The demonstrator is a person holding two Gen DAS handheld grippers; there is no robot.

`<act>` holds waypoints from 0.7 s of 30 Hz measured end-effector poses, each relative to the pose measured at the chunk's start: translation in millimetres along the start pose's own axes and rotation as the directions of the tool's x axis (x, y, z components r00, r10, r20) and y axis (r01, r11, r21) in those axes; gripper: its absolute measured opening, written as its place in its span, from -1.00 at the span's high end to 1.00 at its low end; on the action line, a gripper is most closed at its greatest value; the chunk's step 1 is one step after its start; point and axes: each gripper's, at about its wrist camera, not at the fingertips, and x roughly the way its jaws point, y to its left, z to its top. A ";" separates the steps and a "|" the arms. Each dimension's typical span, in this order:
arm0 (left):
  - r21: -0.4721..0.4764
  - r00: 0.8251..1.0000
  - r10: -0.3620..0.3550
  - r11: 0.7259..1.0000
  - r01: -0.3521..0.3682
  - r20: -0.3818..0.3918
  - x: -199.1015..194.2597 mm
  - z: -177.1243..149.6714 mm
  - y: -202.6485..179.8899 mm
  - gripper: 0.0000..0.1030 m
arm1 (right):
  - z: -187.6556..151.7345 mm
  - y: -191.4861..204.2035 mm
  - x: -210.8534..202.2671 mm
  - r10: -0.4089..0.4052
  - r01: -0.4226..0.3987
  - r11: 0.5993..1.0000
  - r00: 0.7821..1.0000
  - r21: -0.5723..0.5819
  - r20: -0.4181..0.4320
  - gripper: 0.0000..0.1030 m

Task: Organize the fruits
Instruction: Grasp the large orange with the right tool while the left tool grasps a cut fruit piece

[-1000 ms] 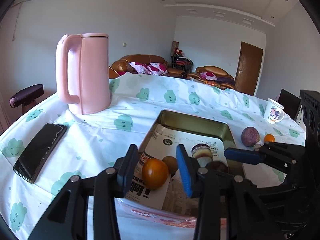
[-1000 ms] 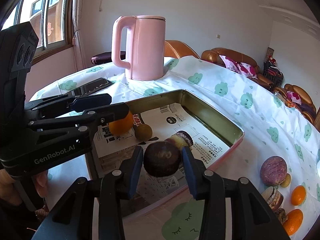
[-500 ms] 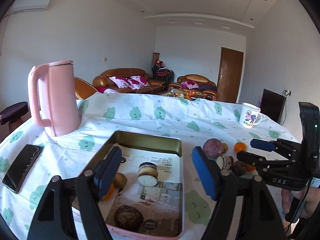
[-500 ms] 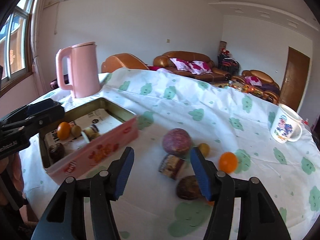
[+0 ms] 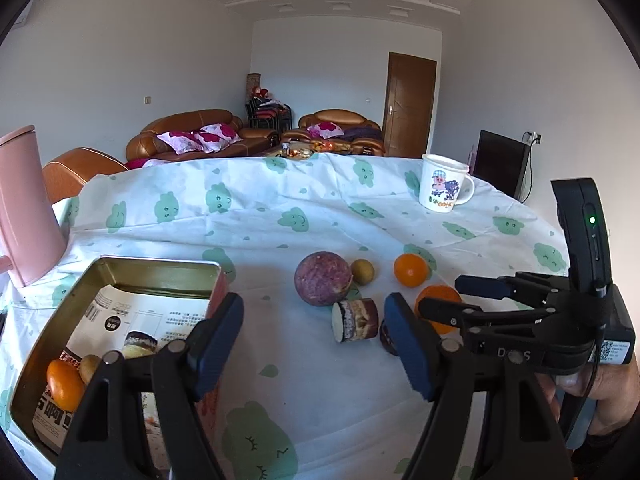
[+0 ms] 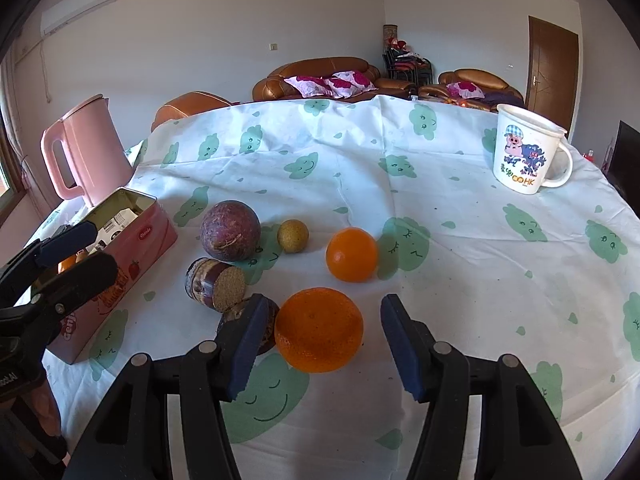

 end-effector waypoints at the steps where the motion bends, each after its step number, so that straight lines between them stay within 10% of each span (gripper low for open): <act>1: 0.003 1.000 0.002 1.000 -0.002 -0.007 2.9 -0.3 -2.7 -0.46 | -0.3 0.4 2.4 0.010 -0.010 1.000 1.000 -0.001 -0.008 -0.17; 16: 0.039 0.986 -0.057 0.997 0.064 -0.156 45.4 4.2 -24.3 -0.45 | -8.4 -13.4 1.2 0.026 -0.026 0.997 1.000 0.073 -0.005 0.06; 21: 0.015 0.964 -0.092 0.995 0.099 -0.249 66.9 2.9 -26.2 -0.02 | -8.7 -20.3 1.3 0.044 -0.044 0.993 0.999 0.109 0.000 0.06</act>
